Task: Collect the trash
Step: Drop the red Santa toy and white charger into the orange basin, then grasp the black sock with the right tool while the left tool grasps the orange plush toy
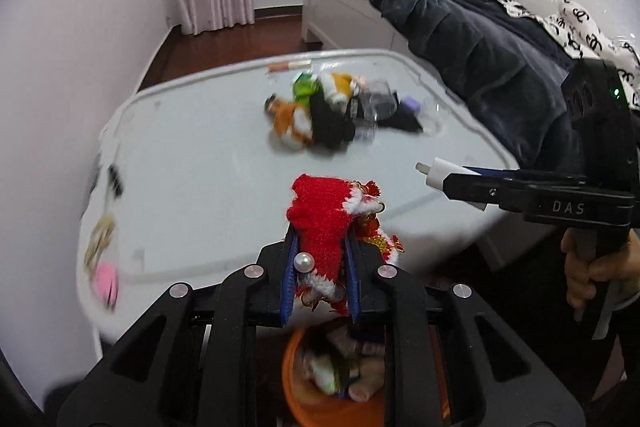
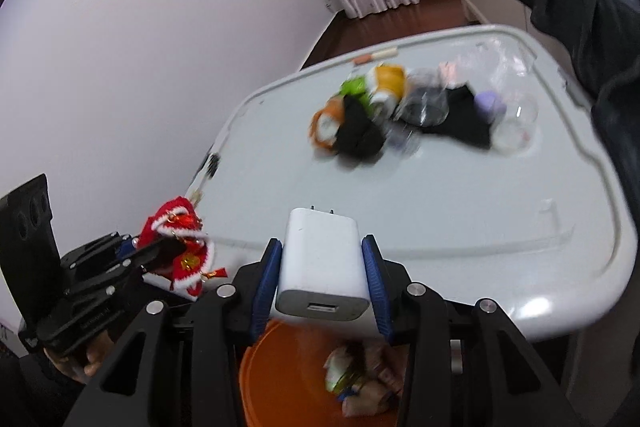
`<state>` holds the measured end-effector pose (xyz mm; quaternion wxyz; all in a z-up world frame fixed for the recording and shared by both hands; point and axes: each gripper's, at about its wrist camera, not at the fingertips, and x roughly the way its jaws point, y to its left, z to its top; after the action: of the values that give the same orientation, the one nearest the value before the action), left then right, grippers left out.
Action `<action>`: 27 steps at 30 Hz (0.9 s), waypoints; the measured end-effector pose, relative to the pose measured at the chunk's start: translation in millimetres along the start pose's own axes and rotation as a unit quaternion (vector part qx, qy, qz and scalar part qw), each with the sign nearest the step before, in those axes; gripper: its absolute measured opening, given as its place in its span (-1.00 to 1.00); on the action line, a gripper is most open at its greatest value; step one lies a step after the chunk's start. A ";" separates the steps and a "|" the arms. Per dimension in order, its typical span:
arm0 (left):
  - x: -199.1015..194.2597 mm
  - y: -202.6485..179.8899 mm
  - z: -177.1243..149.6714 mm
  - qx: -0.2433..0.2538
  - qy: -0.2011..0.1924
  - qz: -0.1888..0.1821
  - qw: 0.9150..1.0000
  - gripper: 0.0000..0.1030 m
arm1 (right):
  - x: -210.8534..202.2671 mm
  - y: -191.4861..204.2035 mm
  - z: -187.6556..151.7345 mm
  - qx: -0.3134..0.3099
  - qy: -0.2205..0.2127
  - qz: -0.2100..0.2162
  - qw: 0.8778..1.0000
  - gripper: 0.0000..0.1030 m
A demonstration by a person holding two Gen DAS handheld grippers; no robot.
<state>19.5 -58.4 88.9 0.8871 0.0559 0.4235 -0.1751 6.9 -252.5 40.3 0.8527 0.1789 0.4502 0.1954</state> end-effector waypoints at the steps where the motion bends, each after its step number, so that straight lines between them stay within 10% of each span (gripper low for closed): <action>1: -3.4 0.3 -11.9 -0.009 0.009 -0.002 1.000 -0.63 | -1.6 5.8 -10.3 -0.001 0.005 0.001 1.000 -0.20; 11: 19.5 -6.8 -96.0 -0.049 0.121 -0.019 0.991 -0.62 | -5.2 37.2 -89.3 0.002 0.073 -0.006 0.997 -0.20; 19: 22.9 -12.8 -102.8 -0.042 0.135 -0.030 0.989 -0.57 | -2.4 32.0 -104.5 0.008 0.091 -0.022 0.996 -0.20; 23: 26.9 -11.0 -104.6 -0.047 0.147 -0.006 0.988 0.72 | 1.8 32.1 -105.6 0.003 0.095 -0.036 0.995 0.17; 27: 27.1 -3.8 -102.3 -0.061 0.143 -0.007 0.988 0.72 | -6.0 28.2 -90.4 0.007 0.077 -0.035 0.996 0.17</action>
<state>-41.0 -43.8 3.2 0.8178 0.0229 0.5564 -0.1452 -76.8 -219.5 10.1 0.8206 0.1536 0.5218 0.1754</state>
